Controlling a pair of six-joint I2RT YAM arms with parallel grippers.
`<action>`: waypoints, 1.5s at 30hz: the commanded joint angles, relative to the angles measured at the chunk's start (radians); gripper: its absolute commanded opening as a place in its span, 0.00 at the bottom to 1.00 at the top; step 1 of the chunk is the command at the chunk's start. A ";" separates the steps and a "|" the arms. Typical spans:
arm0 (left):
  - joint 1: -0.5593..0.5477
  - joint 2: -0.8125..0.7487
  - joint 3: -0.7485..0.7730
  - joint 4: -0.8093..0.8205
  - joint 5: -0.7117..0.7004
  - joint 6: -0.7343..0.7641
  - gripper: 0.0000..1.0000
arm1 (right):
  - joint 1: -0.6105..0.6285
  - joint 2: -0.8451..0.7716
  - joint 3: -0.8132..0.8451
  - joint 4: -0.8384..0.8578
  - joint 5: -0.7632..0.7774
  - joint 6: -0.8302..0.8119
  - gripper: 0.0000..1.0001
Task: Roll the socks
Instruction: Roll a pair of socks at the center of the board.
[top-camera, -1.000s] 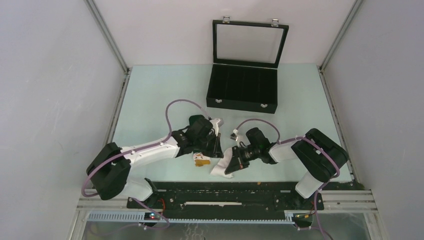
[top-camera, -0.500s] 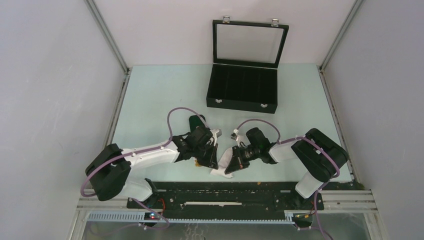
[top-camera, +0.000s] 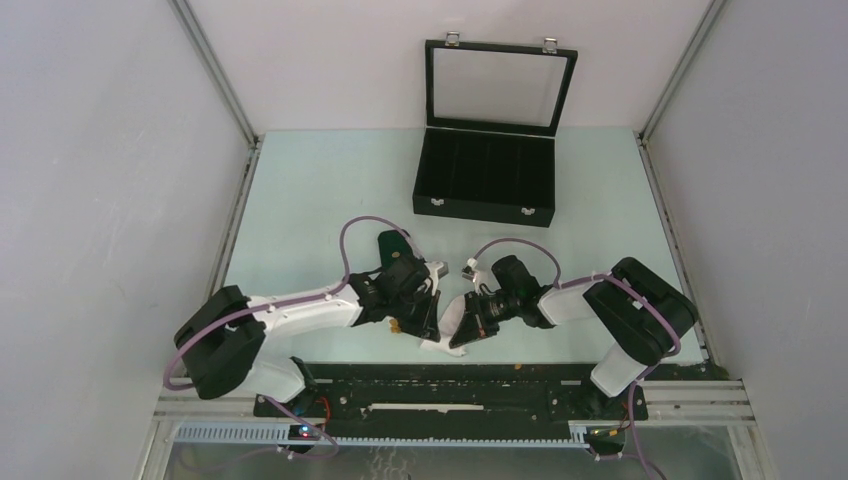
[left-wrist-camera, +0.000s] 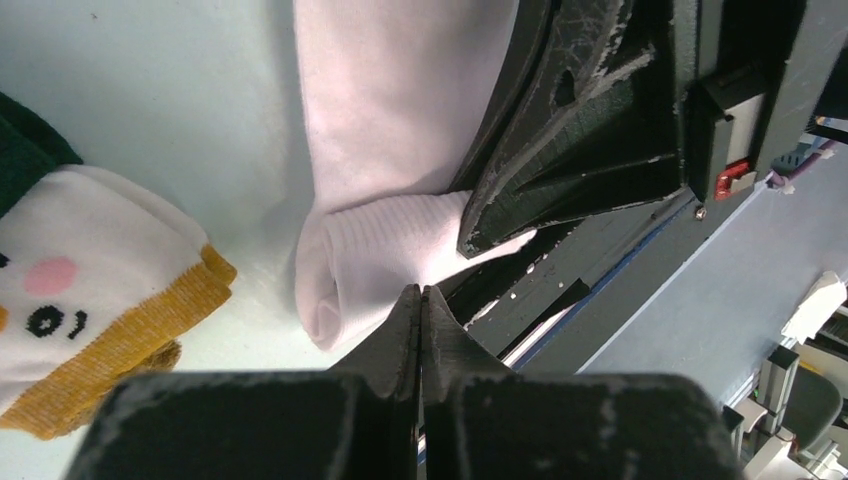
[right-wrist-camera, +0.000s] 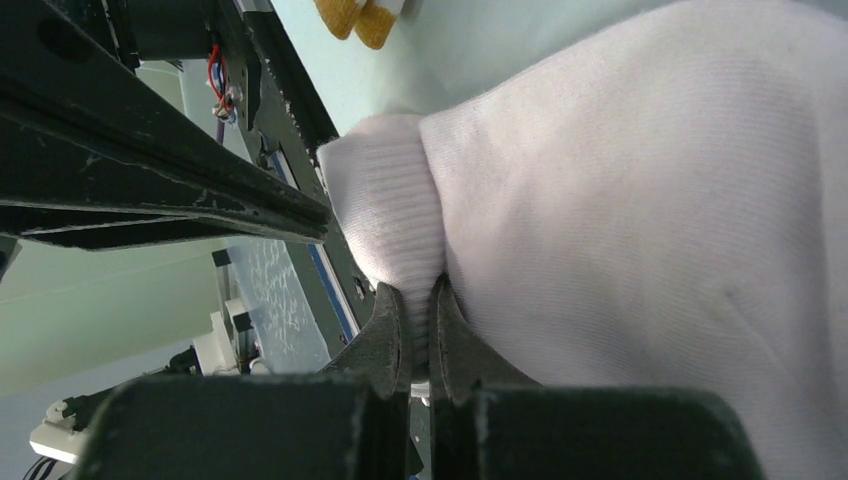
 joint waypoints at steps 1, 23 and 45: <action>-0.009 0.029 0.041 0.038 -0.015 -0.004 0.00 | 0.020 0.037 -0.042 -0.152 0.204 -0.029 0.00; -0.026 0.134 -0.007 0.059 -0.101 -0.016 0.00 | 0.024 -0.109 -0.020 -0.193 0.227 -0.037 0.36; -0.029 0.122 -0.015 0.070 -0.086 -0.017 0.00 | -0.026 -0.880 0.074 -0.375 0.485 -0.205 0.54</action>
